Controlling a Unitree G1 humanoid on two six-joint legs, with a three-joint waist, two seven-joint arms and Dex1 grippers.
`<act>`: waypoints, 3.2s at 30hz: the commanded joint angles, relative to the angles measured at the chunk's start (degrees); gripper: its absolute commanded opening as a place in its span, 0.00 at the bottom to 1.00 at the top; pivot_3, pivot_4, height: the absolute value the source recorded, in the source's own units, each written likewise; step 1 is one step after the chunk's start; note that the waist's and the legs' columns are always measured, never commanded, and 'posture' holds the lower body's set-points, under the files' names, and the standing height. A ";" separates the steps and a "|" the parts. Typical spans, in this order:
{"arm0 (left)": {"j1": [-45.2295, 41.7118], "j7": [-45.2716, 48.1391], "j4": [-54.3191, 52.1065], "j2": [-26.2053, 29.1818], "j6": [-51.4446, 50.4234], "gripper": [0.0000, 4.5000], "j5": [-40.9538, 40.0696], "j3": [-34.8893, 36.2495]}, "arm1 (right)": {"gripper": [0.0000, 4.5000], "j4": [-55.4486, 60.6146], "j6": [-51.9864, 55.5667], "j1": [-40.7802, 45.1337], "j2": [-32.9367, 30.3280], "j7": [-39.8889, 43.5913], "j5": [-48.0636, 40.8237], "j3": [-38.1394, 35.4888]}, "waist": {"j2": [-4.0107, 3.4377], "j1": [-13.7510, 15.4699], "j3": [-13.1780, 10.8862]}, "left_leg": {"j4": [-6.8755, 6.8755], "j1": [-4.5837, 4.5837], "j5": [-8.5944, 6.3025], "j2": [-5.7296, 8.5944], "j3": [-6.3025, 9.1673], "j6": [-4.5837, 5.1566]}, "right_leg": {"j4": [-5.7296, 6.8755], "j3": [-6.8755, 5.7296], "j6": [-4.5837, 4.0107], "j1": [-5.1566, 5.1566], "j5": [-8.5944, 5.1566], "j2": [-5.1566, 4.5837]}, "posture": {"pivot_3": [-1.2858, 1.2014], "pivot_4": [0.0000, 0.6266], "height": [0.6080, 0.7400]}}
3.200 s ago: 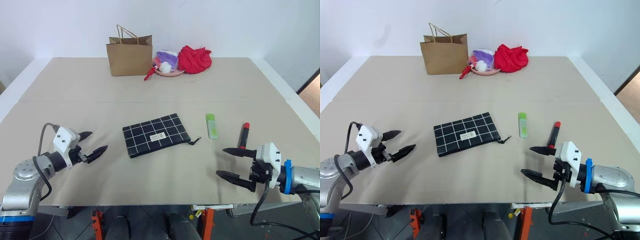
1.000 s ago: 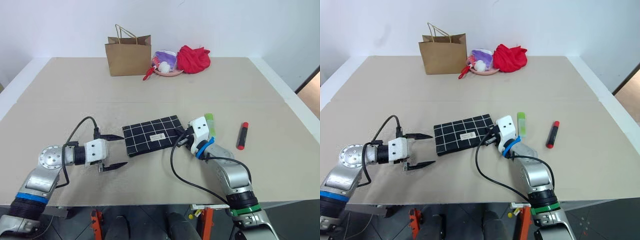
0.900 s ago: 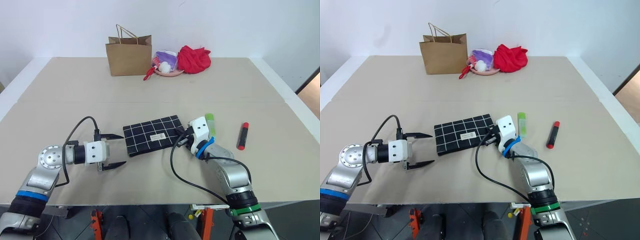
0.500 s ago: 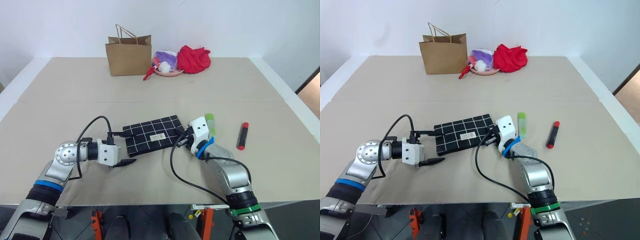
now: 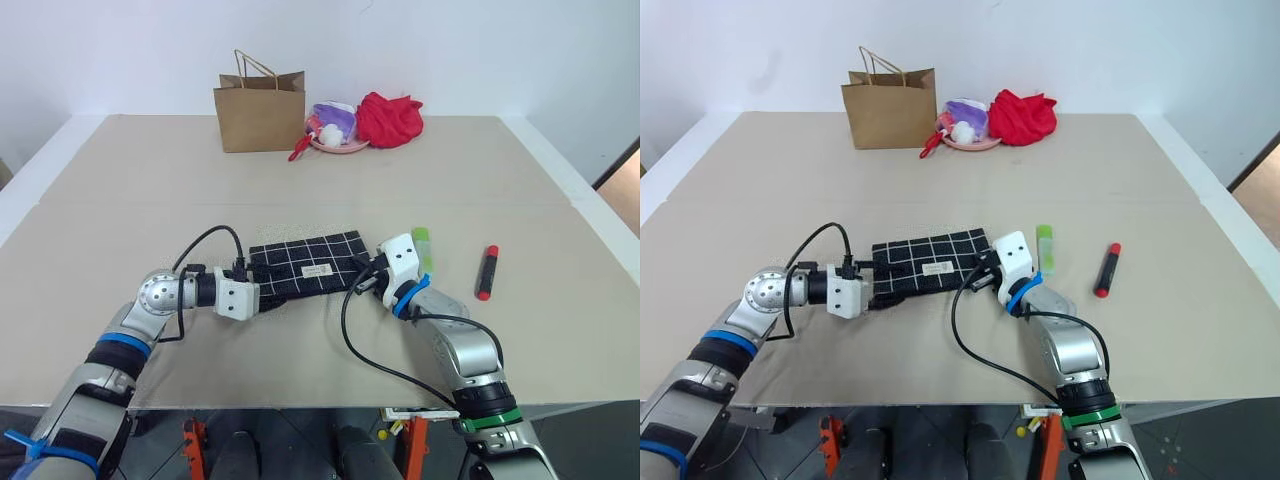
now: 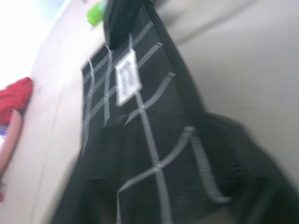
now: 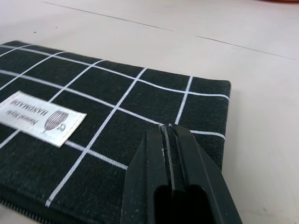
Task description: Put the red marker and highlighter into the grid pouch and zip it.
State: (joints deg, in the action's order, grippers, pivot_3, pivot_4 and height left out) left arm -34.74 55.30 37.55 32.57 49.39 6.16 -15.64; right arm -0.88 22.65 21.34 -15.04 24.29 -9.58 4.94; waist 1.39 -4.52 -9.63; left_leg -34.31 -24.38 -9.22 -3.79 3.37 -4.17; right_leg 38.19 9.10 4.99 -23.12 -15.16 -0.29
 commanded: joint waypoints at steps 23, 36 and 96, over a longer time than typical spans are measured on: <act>4.33 9.84 -26.16 -0.33 -38.05 0.00 -20.28 3.83 | 0.98 25.54 1.69 -7.47 -9.11 8.92 -13.15 -12.43 | -0.30 0.24 -0.02 | 0.07 -0.33 -0.02 0.02 0.25 0.03 | -0.01 -0.18 0.01 -0.16 -0.22 0.01 | 0.52 0.24 1.00; 5.06 8.97 -27.95 -1.50 -43.36 0.00 -20.15 5.39 | 1.00 27.13 -0.74 -20.05 -7.31 8.72 -16.89 -13.82 | -0.32 -0.30 -0.03 | 0.00 -0.19 0.06 0.02 0.23 0.07 | 0.00 -0.17 -0.29 -0.09 -0.18 0.01 | 0.52 0.24 1.00; 6.49 6.81 -29.91 -3.41 -42.15 0.00 -18.31 5.67 | 0.01 25.77 7.52 -9.66 -8.82 11.82 -24.29 -3.63 | -0.32 0.01 -0.03 | 0.02 -0.25 0.06 0.02 0.24 0.06 | -0.01 -0.17 -0.08 -0.12 -0.13 0.02 | 0.52 0.24 1.00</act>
State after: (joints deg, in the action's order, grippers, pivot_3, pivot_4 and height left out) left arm -27.68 62.74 9.52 29.55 6.29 -12.21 -10.67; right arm 22.75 30.25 10.37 -24.06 34.94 -32.94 0.84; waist 1.07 -4.51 -9.66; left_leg -34.29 -24.64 -9.17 -3.77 3.61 -4.11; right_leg 38.17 8.93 4.92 -23.24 -15.29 -0.28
